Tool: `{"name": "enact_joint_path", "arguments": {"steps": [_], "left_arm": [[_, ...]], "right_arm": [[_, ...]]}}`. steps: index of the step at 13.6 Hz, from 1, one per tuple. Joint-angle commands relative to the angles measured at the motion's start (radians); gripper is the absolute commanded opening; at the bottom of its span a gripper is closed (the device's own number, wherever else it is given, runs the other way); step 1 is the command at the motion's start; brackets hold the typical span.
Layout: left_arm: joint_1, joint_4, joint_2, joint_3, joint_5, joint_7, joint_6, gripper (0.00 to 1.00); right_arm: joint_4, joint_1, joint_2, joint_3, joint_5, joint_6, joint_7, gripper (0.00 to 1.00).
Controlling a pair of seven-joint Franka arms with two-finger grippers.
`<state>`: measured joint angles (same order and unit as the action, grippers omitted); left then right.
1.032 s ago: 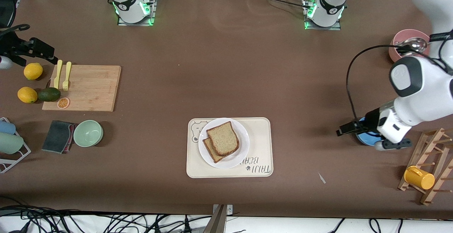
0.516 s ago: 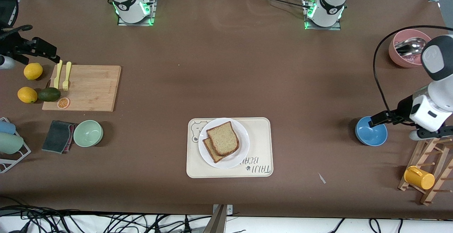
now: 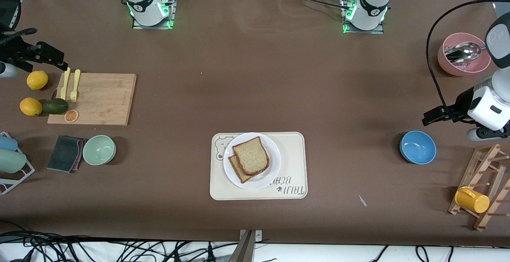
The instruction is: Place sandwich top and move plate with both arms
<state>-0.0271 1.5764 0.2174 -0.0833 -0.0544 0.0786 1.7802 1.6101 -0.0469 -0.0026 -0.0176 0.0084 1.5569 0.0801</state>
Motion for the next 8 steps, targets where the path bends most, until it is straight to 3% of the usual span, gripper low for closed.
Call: {"name": "enact_joint_path", "arguments": {"steps": [1, 4, 8], "left_arm": [[-0.083, -0.110, -0.013, -0.067, 0.034, 0.029, -0.148, 1.00], [-0.099, -0.086, -0.102, -0.072, 0.036, 0.033, -0.194, 1.00], [-0.097, -0.072, -0.122, -0.061, 0.047, 0.035, -0.193, 1.00]], "right_arm": [[0.002, -0.002, -0.013, -0.002, 0.012, -0.021, -0.011, 1.00], [0.002, -0.002, -0.013, -0.002, 0.013, -0.023, -0.013, 1.00], [0.002, -0.002, -0.013, -0.002, 0.013, -0.023, -0.013, 1.00]]}}
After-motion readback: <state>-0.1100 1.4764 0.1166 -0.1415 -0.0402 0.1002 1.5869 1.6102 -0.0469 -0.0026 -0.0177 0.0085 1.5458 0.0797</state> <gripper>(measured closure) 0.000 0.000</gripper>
